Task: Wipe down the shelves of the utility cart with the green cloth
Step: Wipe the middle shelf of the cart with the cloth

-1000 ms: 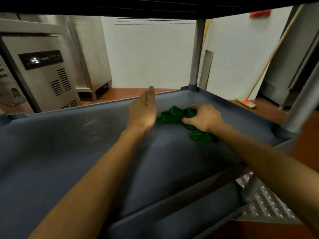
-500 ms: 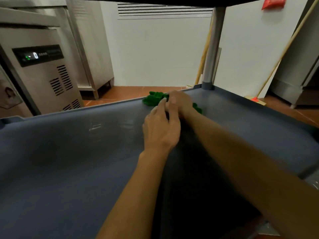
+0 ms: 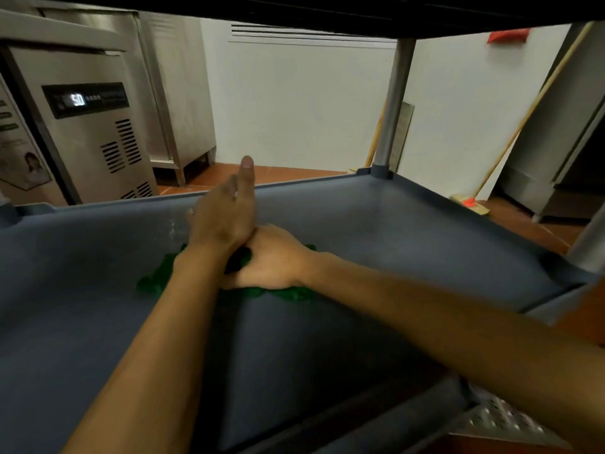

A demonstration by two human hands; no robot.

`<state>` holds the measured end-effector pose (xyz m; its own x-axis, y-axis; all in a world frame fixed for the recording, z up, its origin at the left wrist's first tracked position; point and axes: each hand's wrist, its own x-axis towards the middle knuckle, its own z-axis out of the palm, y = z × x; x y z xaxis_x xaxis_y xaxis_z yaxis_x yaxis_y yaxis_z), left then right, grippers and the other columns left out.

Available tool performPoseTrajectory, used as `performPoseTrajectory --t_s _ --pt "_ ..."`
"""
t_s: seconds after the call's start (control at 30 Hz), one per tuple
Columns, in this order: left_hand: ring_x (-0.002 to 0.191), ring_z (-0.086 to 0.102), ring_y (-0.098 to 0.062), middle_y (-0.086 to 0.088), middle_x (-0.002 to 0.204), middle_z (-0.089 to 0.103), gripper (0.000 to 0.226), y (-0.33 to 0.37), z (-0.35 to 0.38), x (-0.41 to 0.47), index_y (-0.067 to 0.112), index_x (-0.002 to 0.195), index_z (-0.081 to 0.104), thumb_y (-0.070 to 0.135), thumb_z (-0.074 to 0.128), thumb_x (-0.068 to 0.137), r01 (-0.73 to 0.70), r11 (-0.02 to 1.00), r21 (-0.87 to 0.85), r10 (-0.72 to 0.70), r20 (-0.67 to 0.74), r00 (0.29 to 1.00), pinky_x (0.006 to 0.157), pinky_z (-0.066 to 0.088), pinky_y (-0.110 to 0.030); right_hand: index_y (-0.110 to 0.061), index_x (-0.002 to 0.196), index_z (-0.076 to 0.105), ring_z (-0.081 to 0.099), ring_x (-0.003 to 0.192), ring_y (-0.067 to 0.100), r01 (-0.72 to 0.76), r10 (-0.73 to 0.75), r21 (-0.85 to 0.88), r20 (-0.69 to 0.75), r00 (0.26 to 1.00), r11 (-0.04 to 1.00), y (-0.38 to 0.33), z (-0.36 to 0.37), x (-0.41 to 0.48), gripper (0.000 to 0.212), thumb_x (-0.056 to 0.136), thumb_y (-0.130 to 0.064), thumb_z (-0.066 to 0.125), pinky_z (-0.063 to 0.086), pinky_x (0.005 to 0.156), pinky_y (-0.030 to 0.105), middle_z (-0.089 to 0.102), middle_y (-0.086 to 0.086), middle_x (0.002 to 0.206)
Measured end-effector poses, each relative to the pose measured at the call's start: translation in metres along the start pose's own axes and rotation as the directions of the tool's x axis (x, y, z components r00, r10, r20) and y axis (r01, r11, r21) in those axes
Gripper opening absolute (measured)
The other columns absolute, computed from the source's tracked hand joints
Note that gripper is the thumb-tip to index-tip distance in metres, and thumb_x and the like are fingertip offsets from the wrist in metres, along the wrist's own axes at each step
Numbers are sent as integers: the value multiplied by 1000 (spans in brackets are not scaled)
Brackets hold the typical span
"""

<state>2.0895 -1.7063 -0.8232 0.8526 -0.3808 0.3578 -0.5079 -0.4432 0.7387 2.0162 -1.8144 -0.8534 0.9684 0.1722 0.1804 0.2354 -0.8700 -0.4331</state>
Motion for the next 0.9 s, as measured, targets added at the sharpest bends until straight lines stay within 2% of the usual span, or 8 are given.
performPoseTrajectory --t_s 0.2,0.3,0.4,0.5,0.57,0.67,0.8,0.9 --pt "146 33 -33 -14 156 41 76 -4 -11 -2 18 148 45 64 9 101 54 996 -65 -53 20 998 119 22 -48 -28 102 71 64 88 4 26 -25 27 -40 999 999 23 -34 -89 27 80 -41 78 52 79 27 68 -13 96" --pt "144 36 -32 -12 155 42 78 3 -14 -7 16 147 48 63 6 101 65 990 -125 -58 57 997 118 24 -47 -32 98 72 67 91 3 -142 152 69 -163 975 987 58 -60 -117 20 80 -38 79 51 79 22 70 -17 95" --pt "140 42 -30 -11 152 47 82 -11 -45 -10 18 145 51 67 6 98 4 998 -55 -1 64 998 115 26 -48 -33 103 71 67 95 7 -369 367 55 -311 877 928 96 -72 -112 29 79 -48 75 53 82 24 72 -17 99" --pt "133 46 -28 -11 149 49 84 -55 -105 -5 23 145 49 75 8 93 155 986 -57 -153 38 987 111 32 -51 -30 113 68 62 95 15 -532 497 16 -383 779 846 115 -68 -84 41 81 -56 69 52 84 35 65 -10 101" --pt "128 50 -28 -13 147 51 93 -87 -140 -10 21 143 50 82 11 85 320 945 -72 -320 10 947 112 34 -51 -30 107 66 60 84 18 -590 516 -65 -413 750 805 119 -61 -62 40 83 -62 62 50 74 35 64 -5 93" --pt "132 49 -31 -13 146 51 92 -126 -172 -26 22 136 57 84 13 84 386 920 -69 -390 -71 918 115 33 -55 -24 92 61 54 68 16 -619 511 -115 -459 727 777 110 -52 -32 37 85 -60 59 40 59 32 62 0 78" --pt "120 55 -33 -17 136 56 72 -145 -194 -32 27 123 61 76 19 93 398 912 -102 -411 -186 893 107 40 -49 -16 75 55 58 67 27 -566 451 -108 -490 746 818 82 -32 7 38 87 -51 63 45 62 35 59 7 70" --pt "124 53 -35 -19 138 54 77 -140 -192 -29 21 137 55 74 18 94 367 920 -135 -390 -232 891 103 42 -47 -13 86 58 58 74 29 -532 426 -135 -453 783 836 50 -7 49 37 90 -50 60 46 66 36 62 8 79"
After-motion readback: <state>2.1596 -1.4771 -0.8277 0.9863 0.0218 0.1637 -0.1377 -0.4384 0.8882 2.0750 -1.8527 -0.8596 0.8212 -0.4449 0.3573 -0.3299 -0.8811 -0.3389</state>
